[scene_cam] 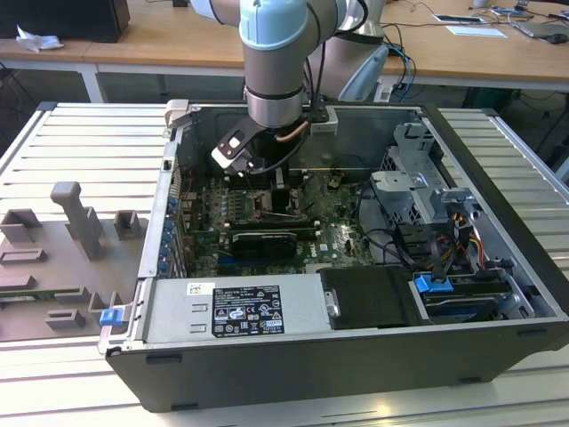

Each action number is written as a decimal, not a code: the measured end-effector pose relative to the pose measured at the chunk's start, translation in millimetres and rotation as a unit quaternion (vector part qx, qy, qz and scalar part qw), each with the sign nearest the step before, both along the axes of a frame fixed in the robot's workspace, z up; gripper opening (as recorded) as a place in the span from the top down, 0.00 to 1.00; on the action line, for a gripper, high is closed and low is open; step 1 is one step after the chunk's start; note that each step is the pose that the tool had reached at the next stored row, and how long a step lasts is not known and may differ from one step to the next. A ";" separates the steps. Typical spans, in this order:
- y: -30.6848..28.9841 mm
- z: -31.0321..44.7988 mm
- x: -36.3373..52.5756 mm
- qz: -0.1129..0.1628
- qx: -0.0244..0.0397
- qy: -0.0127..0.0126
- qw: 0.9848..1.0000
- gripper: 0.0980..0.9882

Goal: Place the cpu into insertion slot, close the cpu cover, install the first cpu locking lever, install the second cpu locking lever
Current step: 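Place the cpu into insertion slot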

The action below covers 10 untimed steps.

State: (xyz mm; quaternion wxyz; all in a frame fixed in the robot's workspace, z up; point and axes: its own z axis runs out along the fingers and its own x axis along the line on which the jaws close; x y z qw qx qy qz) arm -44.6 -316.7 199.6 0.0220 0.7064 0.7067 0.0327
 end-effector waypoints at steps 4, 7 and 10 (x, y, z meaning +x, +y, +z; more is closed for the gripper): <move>0.0 -0.7 0.0 0.000 -0.001 0.000 1.000 0.50; 0.0 -0.8 0.0 0.000 -0.001 0.000 1.000 0.49; 0.0 -0.8 0.0 0.000 -0.001 0.000 1.000 0.42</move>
